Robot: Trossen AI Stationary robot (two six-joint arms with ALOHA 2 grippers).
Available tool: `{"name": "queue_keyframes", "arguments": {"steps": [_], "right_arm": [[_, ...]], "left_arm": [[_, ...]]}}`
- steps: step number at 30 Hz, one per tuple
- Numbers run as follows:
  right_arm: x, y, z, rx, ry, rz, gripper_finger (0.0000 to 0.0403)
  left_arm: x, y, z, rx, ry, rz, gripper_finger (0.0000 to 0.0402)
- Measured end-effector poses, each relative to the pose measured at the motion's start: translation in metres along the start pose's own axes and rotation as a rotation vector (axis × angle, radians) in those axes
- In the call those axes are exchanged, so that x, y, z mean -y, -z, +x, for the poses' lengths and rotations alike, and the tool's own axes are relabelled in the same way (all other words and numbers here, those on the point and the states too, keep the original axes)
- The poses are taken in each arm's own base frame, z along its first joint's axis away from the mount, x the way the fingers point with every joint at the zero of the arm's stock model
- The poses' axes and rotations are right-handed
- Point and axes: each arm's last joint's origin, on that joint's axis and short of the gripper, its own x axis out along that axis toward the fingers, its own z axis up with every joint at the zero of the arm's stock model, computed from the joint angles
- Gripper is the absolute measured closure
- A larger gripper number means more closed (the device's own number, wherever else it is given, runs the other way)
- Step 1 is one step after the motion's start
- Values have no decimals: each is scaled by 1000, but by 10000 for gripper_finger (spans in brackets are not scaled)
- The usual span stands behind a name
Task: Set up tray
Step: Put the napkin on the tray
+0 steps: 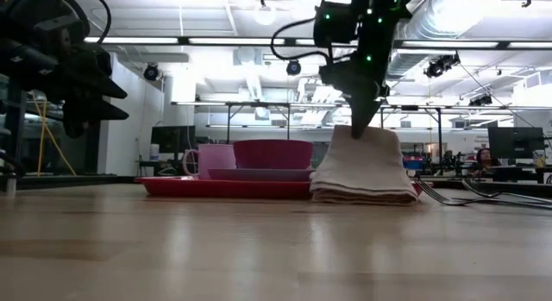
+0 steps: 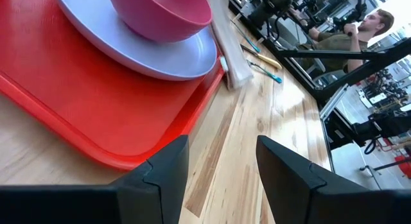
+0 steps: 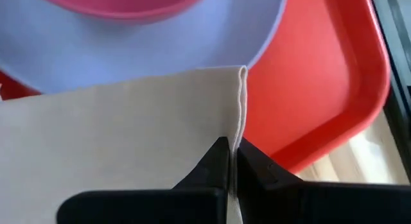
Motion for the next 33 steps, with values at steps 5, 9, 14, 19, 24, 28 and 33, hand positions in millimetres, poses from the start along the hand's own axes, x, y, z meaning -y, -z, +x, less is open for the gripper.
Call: {"name": "queue_keyframes", "arguments": {"steps": [5, 9, 14, 19, 24, 28, 33], "right_arm": [[19, -2, 5, -15, 20, 16, 403], [34, -3, 9, -25, 36, 21, 403], [50, -4, 13, -37, 55, 19, 403], [65, -3, 16, -48, 62, 7, 403], [73, -5, 18, -35, 67, -27, 403], [79, -7, 20, -13, 55, -42, 403], [89, -8, 23, -5, 43, -53, 403]], "left_arm": [[0, 0, 0, 0, 0, 0, 190], [0, 0, 0, -1, 0, 0, 190], [0, 0, 0, -4, -2, -1, 190], [0, 0, 0, -4, -2, -2, 190], [0, 0, 0, -4, -1, -1, 190], [0, 0, 0, -4, -1, -1, 190], [0, 0, 0, -4, -1, -1, 190]]}}
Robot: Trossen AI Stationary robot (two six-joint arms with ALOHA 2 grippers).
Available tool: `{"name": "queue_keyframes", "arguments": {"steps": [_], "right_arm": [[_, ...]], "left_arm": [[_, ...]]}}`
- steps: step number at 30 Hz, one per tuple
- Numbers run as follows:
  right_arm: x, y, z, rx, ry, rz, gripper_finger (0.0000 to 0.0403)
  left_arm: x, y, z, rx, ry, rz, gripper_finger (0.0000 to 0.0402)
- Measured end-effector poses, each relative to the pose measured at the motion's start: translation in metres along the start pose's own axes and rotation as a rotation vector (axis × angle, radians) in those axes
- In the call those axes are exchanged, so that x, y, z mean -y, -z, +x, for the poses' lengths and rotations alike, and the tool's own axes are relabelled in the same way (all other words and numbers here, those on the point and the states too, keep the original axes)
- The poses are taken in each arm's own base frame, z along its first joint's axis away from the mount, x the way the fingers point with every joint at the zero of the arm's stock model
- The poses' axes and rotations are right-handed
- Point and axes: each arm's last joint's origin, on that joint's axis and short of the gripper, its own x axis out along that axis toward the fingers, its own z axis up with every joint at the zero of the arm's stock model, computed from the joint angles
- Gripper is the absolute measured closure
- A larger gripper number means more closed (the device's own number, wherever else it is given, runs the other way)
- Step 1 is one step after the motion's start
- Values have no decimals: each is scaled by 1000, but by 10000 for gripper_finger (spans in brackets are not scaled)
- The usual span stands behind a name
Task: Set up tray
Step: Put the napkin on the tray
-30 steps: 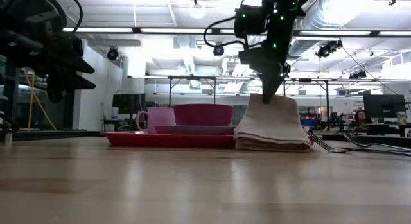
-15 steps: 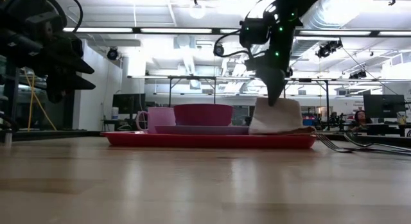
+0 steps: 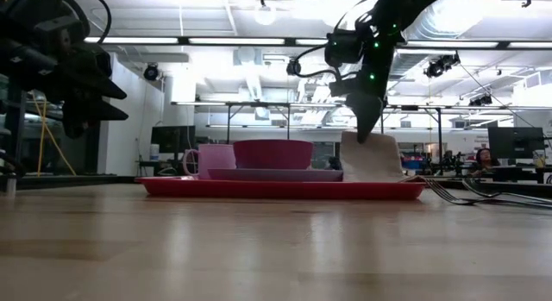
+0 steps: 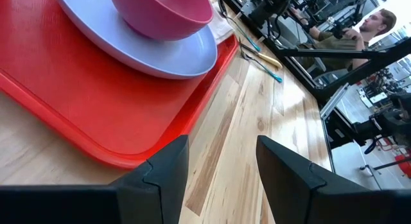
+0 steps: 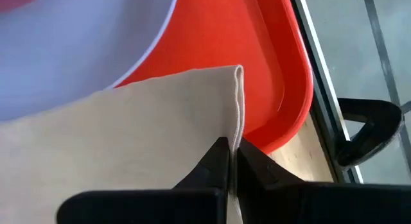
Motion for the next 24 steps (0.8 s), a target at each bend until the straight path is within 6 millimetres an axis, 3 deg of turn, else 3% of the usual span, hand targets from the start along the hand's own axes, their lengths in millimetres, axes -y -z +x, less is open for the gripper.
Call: {"name": "queue_keyframes", "arguments": {"steps": [13, 24], "right_arm": [[-1, -2, 31, -57, -68, -62, 403], [-1, -9, 41, 2, -105, -83, 403]], "left_arm": [[0, 0, 0, 0, 1, -1, 190], [0, 0, 0, 1, 0, -1, 190]]}}
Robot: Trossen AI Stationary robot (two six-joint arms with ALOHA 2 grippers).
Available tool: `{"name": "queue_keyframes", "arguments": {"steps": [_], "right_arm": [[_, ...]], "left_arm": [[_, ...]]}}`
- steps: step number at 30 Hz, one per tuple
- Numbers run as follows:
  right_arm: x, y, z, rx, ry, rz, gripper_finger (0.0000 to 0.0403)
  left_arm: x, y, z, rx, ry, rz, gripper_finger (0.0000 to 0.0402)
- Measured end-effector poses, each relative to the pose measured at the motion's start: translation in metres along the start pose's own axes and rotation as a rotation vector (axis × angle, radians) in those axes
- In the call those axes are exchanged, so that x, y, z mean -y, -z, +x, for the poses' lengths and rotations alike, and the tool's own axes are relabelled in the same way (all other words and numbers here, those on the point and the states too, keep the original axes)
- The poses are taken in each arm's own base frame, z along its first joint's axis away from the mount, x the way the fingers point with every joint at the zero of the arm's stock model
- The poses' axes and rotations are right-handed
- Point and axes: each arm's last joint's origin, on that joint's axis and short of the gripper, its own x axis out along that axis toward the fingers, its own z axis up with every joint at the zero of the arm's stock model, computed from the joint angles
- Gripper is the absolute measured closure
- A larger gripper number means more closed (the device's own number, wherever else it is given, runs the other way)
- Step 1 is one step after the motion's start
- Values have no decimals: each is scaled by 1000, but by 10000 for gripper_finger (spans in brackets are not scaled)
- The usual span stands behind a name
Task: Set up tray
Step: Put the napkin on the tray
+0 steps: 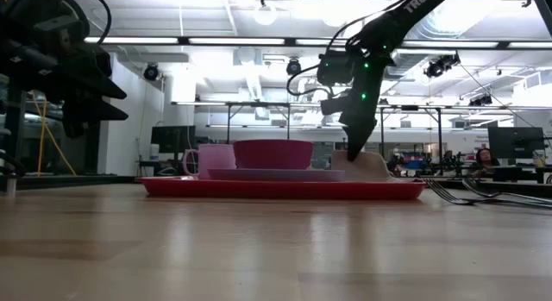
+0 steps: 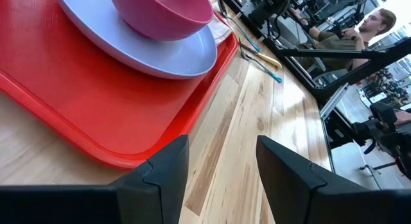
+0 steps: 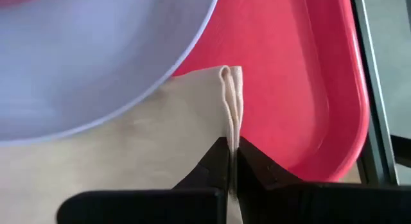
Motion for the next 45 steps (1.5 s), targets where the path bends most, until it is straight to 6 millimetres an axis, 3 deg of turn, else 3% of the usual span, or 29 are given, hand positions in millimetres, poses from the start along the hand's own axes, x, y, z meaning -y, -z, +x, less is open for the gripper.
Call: {"name": "queue_keyframes", "arguments": {"steps": [6, 31, 38, 45], "right_arm": [[1, -1, 9, 1, -18, 1, 403], [8, -3, 10, 50, -59, 22, 403], [6, -3, 23, 24, -73, 21, 403], [7, -3, 24, 9, -48, 25, 403]], "left_arm": [[0, 0, 0, 0, 0, 0, 190], [0, 0, 0, 0, 0, 0, 190], [0, 0, 0, 0, -1, 0, 190], [0, 0, 0, 0, -1, 1, 190]]}}
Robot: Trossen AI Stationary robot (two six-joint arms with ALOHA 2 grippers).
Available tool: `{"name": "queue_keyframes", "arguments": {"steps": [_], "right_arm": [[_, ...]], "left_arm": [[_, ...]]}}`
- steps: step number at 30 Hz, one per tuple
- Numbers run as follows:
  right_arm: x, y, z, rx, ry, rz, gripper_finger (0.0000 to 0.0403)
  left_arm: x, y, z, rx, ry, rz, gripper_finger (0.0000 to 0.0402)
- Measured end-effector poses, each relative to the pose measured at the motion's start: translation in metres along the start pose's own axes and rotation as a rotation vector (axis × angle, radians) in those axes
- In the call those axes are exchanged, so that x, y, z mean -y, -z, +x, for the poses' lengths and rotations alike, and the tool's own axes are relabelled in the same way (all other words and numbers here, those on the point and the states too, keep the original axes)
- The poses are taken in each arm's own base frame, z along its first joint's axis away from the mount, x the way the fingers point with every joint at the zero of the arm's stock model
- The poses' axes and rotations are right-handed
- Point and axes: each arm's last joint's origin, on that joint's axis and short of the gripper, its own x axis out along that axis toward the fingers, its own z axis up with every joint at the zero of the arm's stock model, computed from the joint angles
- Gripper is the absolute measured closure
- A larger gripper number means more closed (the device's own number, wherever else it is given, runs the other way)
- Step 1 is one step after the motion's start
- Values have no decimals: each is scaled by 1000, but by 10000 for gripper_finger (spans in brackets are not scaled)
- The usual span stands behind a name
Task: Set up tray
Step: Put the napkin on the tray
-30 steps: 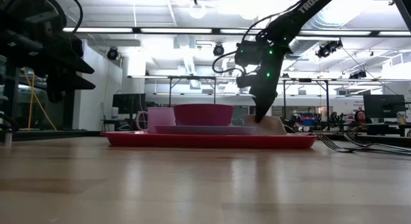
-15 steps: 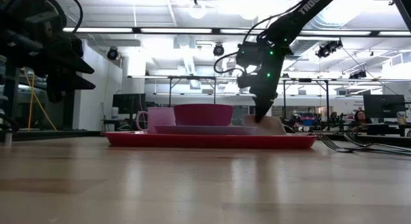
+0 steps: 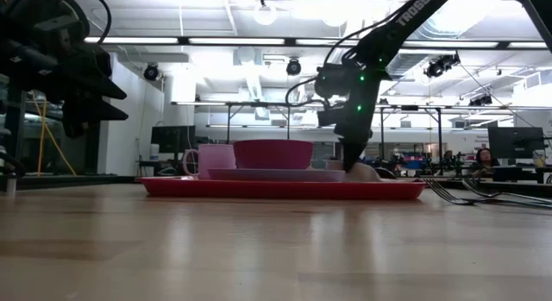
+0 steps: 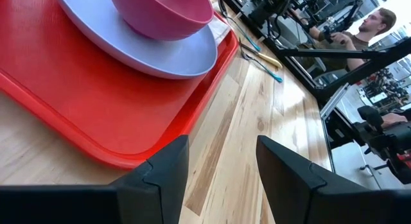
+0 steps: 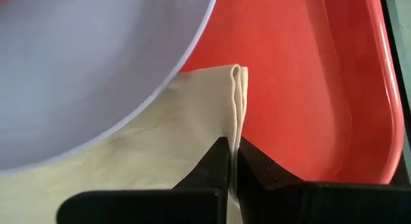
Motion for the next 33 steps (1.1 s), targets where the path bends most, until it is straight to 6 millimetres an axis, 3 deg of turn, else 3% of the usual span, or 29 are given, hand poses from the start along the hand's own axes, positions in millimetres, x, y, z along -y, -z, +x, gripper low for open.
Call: {"name": "queue_keyframes", "arguments": {"steps": [21, 33], "right_arm": [[0, 1, 0, -9, -21, -1, 400], [-1, 1, 0, -8, -29, -1, 330]], "left_arm": [[0, 0, 0, 0, 0, 0, 190], [0, 0, 0, 0, 0, 0, 190]]}}
